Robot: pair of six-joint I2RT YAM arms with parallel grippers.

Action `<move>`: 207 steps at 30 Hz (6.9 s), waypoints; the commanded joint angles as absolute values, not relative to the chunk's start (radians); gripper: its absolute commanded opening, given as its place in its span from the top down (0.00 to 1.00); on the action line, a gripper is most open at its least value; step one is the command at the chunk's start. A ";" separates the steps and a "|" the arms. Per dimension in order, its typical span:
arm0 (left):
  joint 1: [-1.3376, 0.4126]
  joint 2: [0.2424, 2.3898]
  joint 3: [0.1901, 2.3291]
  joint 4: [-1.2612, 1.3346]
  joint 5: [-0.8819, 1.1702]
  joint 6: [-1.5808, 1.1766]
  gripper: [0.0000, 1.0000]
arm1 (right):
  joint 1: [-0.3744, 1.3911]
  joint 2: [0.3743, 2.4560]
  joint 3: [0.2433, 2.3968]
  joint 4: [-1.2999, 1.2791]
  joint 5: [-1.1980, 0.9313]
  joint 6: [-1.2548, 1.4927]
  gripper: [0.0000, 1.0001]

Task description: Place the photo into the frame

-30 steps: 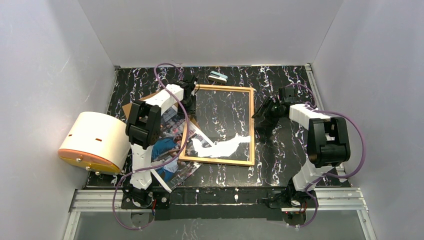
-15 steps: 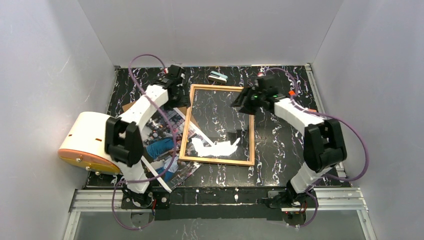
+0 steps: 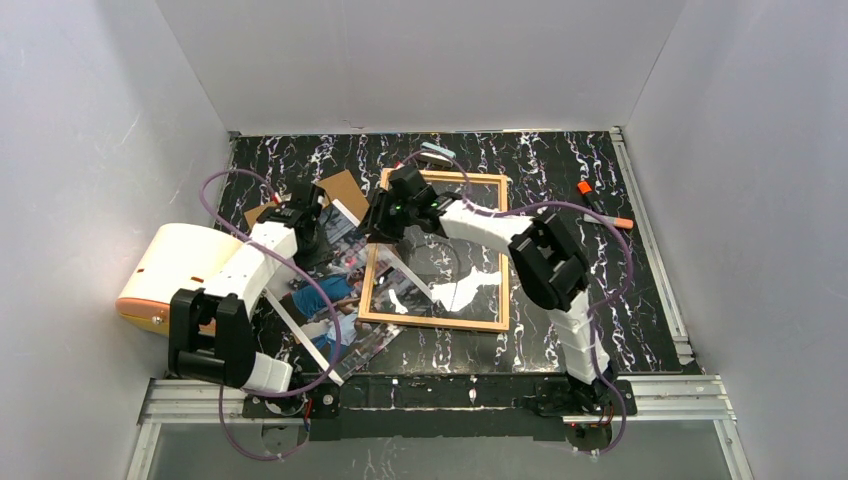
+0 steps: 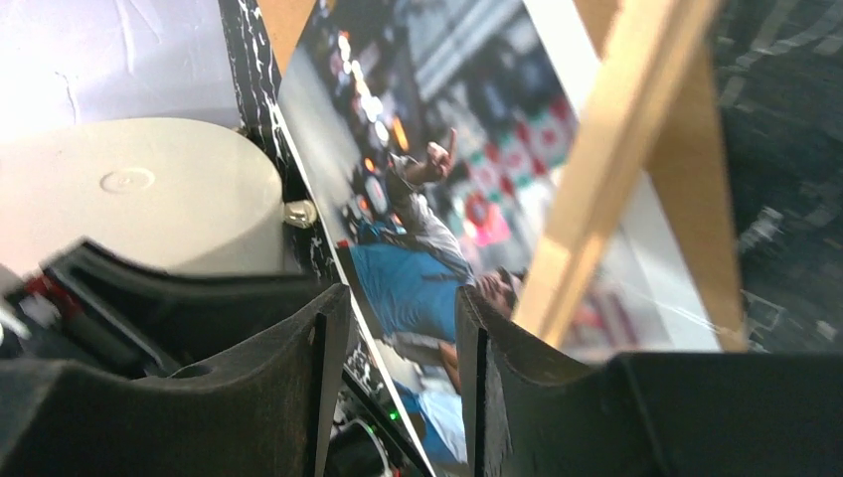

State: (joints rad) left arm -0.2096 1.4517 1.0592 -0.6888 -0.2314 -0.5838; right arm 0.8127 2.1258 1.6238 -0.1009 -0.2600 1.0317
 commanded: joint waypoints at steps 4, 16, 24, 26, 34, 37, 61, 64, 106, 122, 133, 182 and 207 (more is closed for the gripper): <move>-0.202 1.339 0.921 -0.680 -0.207 -0.611 0.69 | 0.867 2.290 1.817 -0.141 -0.243 1.091 0.49; -0.200 1.356 0.795 -0.617 -0.194 -0.603 0.73 | 0.842 2.467 2.047 -0.263 -0.115 0.971 0.49; -0.199 1.422 0.801 -0.613 -0.225 -0.581 0.75 | 0.802 2.410 1.940 -0.371 -0.048 0.927 0.49; -0.199 1.433 0.806 -0.608 -0.229 -0.579 0.75 | 0.782 2.386 1.906 -0.397 -0.048 0.909 0.49; -0.199 1.485 0.852 -0.603 -0.235 -0.559 0.75 | 0.726 2.267 1.746 -0.359 -0.041 0.887 0.48; -0.199 1.503 0.865 -0.604 -0.241 -0.555 0.75 | 0.718 2.248 1.729 -0.363 -0.037 0.879 0.47; -0.109 1.294 0.857 -0.675 -0.224 -0.698 0.02 | 0.714 2.243 1.721 -0.322 -0.240 0.645 0.41; -0.109 1.246 0.776 -0.588 -0.191 -0.764 0.02 | 0.714 2.232 1.700 -0.298 -0.245 0.626 0.41; -0.107 1.202 0.725 -0.176 0.130 -0.894 0.18 | 0.695 2.331 1.701 -0.421 -0.282 0.618 0.44; -0.107 1.324 0.679 0.294 0.616 -0.997 0.02 | 0.673 2.339 1.686 -0.415 -0.322 0.629 0.43; -0.107 1.305 0.762 0.101 0.607 -0.858 0.07 | 0.663 2.345 1.696 -0.407 -0.342 0.629 0.42; -0.106 1.383 1.668 -0.951 -0.221 -0.559 1.00 | 0.648 1.955 1.754 -0.346 -0.408 0.538 0.21; -0.106 1.540 1.867 -0.959 -0.146 -0.751 1.00 | 1.028 1.734 1.756 -0.318 0.144 0.278 0.19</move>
